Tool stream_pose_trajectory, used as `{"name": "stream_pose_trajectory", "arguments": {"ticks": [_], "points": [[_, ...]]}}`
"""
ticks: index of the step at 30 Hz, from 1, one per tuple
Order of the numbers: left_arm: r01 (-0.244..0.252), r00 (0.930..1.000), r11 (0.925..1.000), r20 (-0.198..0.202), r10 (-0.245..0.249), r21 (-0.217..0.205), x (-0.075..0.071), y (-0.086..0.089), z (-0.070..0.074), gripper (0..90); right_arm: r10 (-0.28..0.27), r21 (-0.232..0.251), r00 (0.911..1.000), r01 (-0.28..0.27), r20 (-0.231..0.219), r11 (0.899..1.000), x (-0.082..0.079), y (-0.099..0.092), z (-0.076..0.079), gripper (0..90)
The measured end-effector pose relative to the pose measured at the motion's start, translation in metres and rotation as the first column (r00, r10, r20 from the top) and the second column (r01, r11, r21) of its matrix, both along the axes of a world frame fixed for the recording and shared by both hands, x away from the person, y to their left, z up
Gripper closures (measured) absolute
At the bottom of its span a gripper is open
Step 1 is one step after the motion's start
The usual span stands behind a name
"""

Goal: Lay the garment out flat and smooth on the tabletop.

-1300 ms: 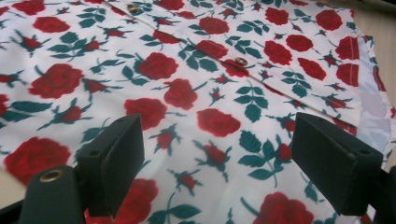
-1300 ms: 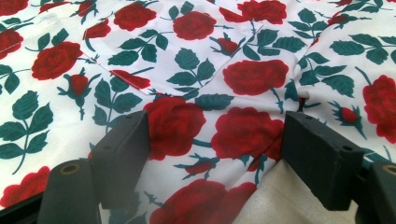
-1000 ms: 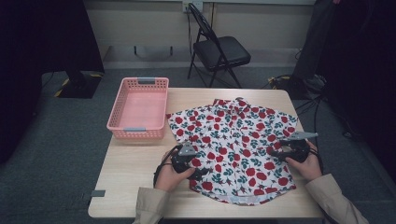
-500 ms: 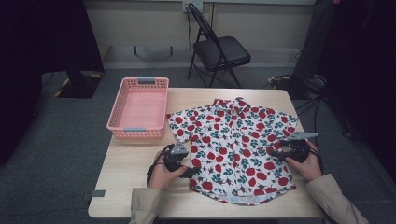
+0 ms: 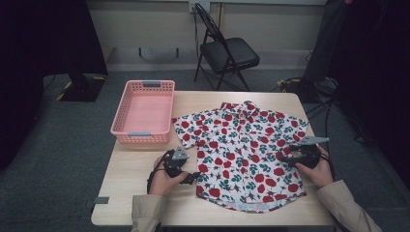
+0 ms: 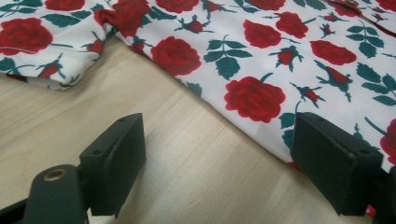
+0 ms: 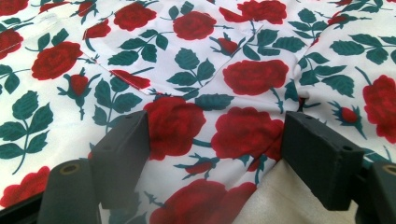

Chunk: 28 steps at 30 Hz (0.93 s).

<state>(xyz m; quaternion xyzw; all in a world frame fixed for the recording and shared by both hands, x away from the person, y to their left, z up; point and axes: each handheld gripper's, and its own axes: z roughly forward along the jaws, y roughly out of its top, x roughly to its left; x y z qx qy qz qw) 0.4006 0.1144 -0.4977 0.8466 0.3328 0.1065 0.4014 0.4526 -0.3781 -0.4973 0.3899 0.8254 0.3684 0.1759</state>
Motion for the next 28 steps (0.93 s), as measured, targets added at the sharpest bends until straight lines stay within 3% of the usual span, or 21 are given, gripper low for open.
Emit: {"name": "stream_pose_trajectory", "arguments": {"ticks": [10,14,28], "points": [[0.028,0.9992,0.9992,0.029,-0.029,0.029,0.0007,0.0043,-0.0017,16.2,0.0,0.0,1.0,0.0,0.0,1.0,0.0,0.0,0.0,23.3],[0.044,0.9976,0.9969,0.05,-0.048,0.066,0.0,0.0032,-0.0021,15.5,0.0,0.0,1.0,0.0,0.0,1.0,0.0,0.0,0.0,23.3],[0.037,0.9978,0.997,0.052,-0.041,0.067,0.0002,0.0031,-0.0023,14.3,0.0,0.0,1.0,0.0,0.0,1.0,0.0,0.0,0.0,23.3]]}}
